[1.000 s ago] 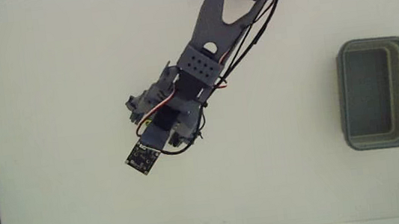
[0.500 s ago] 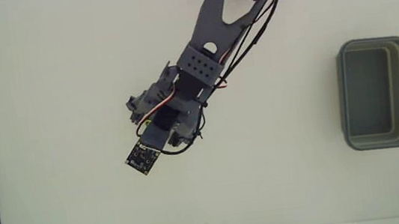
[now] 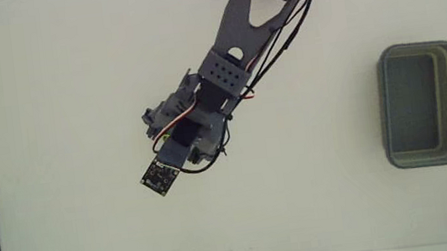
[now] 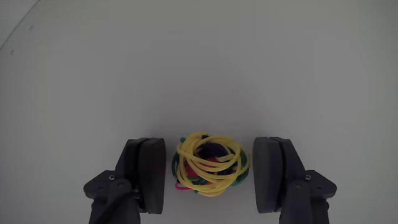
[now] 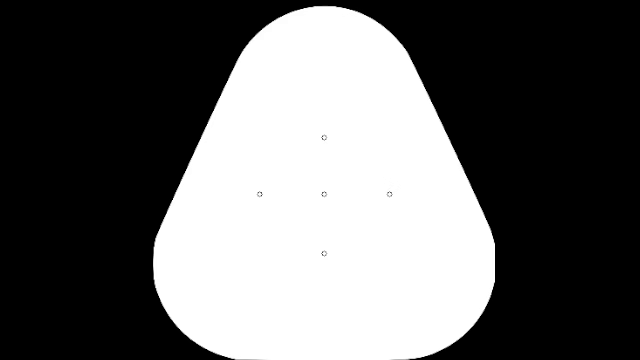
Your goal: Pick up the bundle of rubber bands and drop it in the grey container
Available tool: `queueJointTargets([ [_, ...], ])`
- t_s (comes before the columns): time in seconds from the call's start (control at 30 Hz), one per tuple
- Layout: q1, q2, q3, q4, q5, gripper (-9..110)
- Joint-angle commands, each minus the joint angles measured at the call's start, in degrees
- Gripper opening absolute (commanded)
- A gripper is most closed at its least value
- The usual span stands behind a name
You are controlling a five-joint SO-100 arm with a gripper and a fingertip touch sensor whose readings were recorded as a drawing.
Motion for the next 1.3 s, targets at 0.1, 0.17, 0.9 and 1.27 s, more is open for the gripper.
queueJointTargets([
  [0.1, 1.26, 2.07, -0.25, -0.85, 0.0, 83],
  [0.17, 1.26, 2.07, -0.25, -0.85, 0.0, 83],
  [0.9, 1.26, 2.07, -0.25, -0.85, 0.0, 77],
  [1.27, 1.26, 2.07, -0.25, -0.85, 0.0, 74],
])
